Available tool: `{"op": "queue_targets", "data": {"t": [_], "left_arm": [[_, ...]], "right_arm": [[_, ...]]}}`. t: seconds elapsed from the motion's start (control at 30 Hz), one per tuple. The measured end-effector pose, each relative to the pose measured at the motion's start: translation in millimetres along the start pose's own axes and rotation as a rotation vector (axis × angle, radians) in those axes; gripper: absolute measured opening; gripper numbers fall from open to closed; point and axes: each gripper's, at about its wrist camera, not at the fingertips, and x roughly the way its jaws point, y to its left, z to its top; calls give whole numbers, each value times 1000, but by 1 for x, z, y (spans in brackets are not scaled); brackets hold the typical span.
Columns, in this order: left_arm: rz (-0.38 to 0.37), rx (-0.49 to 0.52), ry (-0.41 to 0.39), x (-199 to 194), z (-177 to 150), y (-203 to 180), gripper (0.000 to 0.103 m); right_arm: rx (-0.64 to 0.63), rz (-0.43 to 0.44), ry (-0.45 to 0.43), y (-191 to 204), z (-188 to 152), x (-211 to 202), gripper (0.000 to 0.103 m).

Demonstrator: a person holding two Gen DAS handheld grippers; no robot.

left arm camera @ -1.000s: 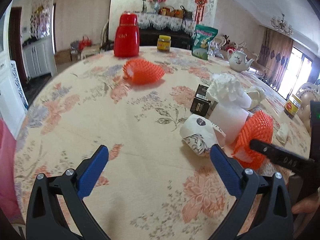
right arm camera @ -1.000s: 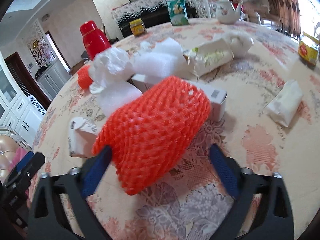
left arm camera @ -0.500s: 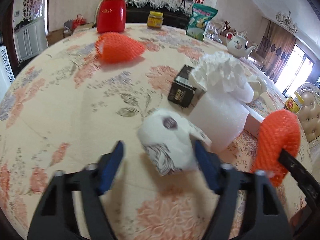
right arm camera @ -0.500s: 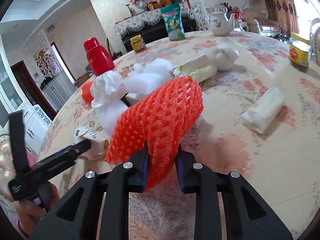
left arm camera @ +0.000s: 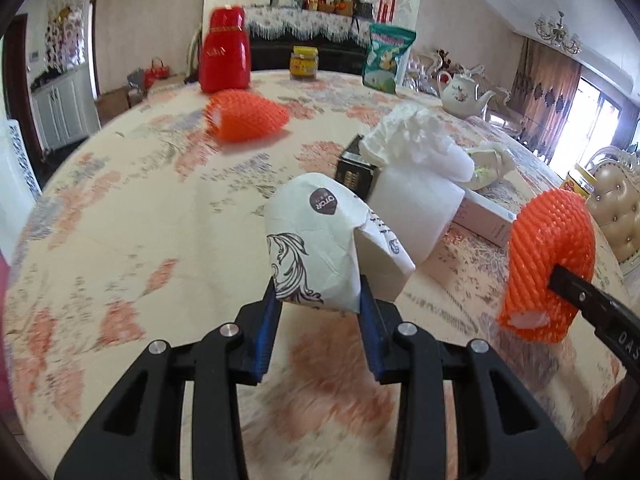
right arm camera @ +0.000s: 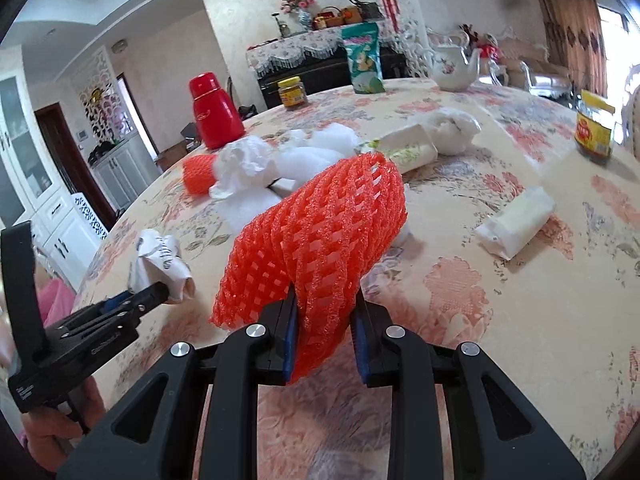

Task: Collect trash
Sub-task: 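Grasp the orange foam net with the right tool while the left tool grasps the white paper cup, then carry the net and cup to the pink wastebasket and open both tools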

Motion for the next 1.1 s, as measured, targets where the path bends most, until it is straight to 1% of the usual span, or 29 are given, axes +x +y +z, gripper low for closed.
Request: {"op": "queue_targets", "data": {"t": [0.2, 0.37, 0.53, 0.73, 0.8, 1.03, 1.1], "left_arm": [[59, 12, -90, -44, -15, 23, 36], [98, 3, -151, -76, -26, 47, 36], [151, -28, -200, -107, -36, 82, 36], [259, -78, -260, -147, -52, 132, 36], [319, -106, -278, -163, -59, 157, 36], [474, -206, -270, -201, -77, 246, 36], [519, -227, -266, -210, -81, 272, 36]], "right_arm": [[-64, 26, -11, 29, -8, -14, 25], [-130, 63, -12, 64, -15, -19, 25], [-214, 120, -3, 105, -22, -18, 25], [-339, 225, 14, 175, -27, -8, 25], [-384, 271, 23, 200, -29, -3, 25], [-545, 461, 81, 307, -37, 21, 25], [-599, 499, 76, 338, -42, 24, 25]]}}
